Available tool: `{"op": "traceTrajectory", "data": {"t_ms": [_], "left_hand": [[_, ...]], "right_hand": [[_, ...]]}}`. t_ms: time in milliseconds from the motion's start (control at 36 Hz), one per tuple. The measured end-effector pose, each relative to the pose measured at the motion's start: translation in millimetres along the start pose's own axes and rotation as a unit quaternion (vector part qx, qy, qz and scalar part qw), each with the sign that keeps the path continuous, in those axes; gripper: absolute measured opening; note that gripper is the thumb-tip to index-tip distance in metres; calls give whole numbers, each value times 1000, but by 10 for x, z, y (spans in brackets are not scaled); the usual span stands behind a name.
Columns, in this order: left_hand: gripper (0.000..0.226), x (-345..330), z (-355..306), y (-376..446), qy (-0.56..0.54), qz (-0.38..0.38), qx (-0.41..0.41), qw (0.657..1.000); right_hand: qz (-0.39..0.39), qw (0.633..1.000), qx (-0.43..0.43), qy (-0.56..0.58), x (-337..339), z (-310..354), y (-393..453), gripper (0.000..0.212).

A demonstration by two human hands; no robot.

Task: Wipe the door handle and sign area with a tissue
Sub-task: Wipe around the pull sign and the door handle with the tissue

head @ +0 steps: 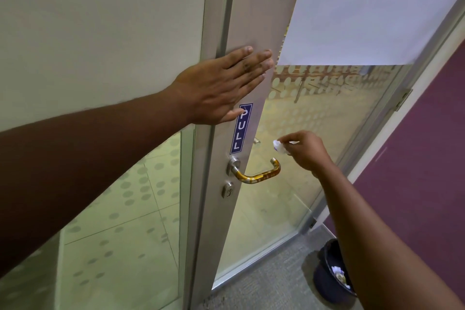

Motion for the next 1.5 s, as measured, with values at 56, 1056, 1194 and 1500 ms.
{"op": "traceTrajectory", "data": {"t_ms": [56, 1056, 1194, 1500], "left_hand": [[82, 1, -5, -5, 1, -1, -2, 1000], [83, 26, -10, -17, -11, -2, 4, 1000], [83, 28, -8, -7, -8, -5, 2, 1000], [83, 9, -1, -9, -5, 7, 1, 1000]], "right_hand": [[22, 997, 33, -67, -63, -40, 12, 13], [44, 963, 177, -198, -200, -107, -479, 21], [11, 990, 91, -111, -39, -253, -370, 19], [4, 969, 163, -183, -265, -226, -416, 24]]}}
Point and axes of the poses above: each hand's wrist, its own y-axis towards the middle knuckle, its own x-axis out of the back of the hand, z = x × y, the point moved 5 cm from there along y, towards the middle knuckle, and after that the axes turned 15 degrees about -z, right-handed, at the moved point
